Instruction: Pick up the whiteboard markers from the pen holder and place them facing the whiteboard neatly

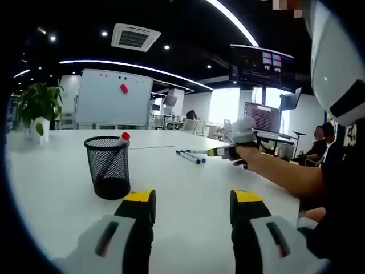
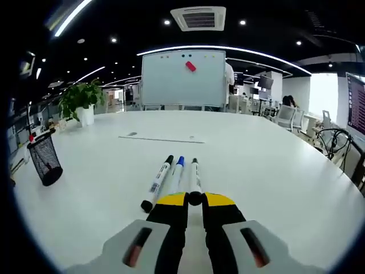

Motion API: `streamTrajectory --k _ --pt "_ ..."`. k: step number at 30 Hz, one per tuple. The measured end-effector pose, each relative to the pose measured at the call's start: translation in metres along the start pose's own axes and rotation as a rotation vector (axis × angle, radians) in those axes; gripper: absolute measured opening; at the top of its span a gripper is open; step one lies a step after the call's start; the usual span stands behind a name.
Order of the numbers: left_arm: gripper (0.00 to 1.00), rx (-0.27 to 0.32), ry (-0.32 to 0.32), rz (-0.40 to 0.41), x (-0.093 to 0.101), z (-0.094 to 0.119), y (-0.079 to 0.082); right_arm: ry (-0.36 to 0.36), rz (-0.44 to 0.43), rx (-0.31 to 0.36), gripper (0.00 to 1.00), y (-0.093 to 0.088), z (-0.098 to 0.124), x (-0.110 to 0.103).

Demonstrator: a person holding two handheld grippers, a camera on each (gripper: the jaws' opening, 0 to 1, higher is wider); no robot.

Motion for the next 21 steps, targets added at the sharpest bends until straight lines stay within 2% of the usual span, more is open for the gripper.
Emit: streamTrajectory --k 21 --pt "0.54 0.004 0.003 0.01 -0.0011 0.004 -0.0021 0.005 -0.005 -0.025 0.13 -0.0023 -0.0009 -0.0055"
Point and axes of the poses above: the point that each gripper's makers call its tool centre point, and the gripper's own axes: z roughly backward along the fingers, x roughly to its right, y roughly out of its top, the point moved 9 cm from there along z, roughly backward along the fingers, and after that the axes turned 11 degrees about z, right-handed, at the moved point
